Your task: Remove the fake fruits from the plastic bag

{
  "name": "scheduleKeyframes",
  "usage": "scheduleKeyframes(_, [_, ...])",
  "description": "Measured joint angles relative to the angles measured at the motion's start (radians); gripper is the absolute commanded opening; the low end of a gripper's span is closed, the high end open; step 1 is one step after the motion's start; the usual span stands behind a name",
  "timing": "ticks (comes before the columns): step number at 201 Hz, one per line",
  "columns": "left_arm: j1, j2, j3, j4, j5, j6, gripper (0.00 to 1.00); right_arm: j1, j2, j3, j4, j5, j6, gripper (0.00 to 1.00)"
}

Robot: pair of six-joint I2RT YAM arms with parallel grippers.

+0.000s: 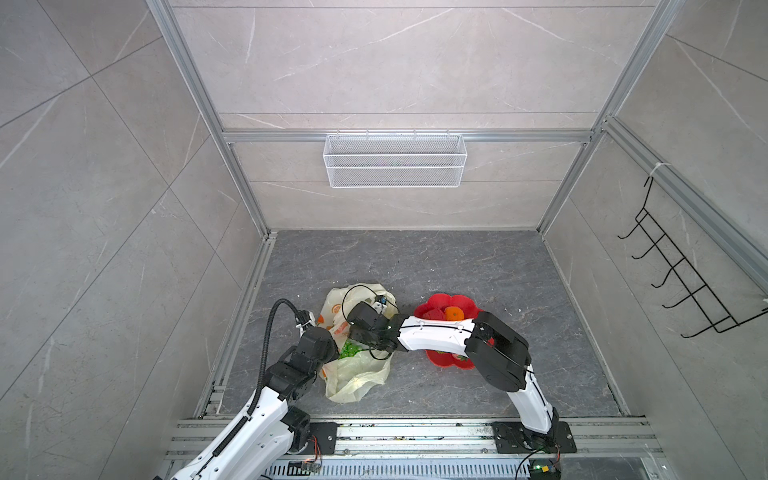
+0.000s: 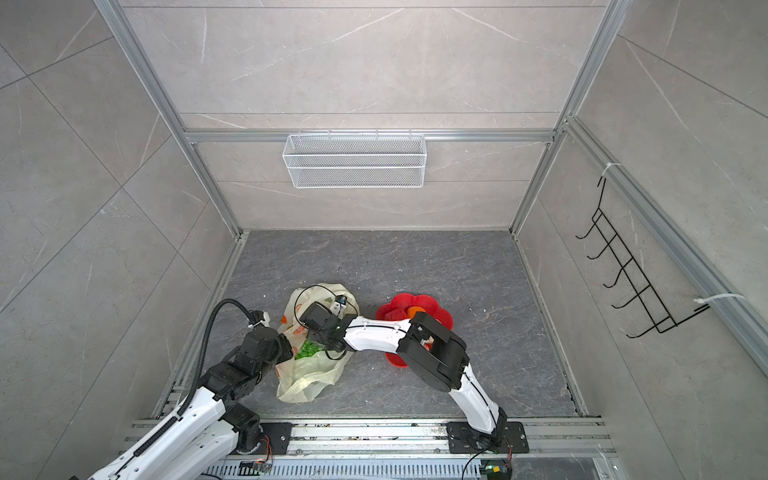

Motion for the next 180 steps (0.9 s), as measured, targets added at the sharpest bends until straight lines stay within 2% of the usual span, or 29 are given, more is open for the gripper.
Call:
scheduleKeyframes(63, [0.0,-0.011,0.0,0.0,-0.001,0.0,0.16,-0.02,-0.019,-0.043,0.01,-0.007,0.0,0.67])
scheduleKeyframes(97, [0.0,-0.011,0.0,0.0,-0.001,0.0,0.16,-0.021,-0.019,-0.043,0.01,-0.009,-0.008,0.58])
scheduleKeyframes(120, [0.0,-0.004,0.0,0.0,-0.001,0.0,0.16,-0.021,-0.023,-0.052,0.02,-0.005,-0.024,0.57])
scheduleKeyframes(180, [0.0,0.087,0.001,0.031,0.015,0.02,0.15,0.035,-0.157,-0.095,0.036,0.047,-0.166,0.57])
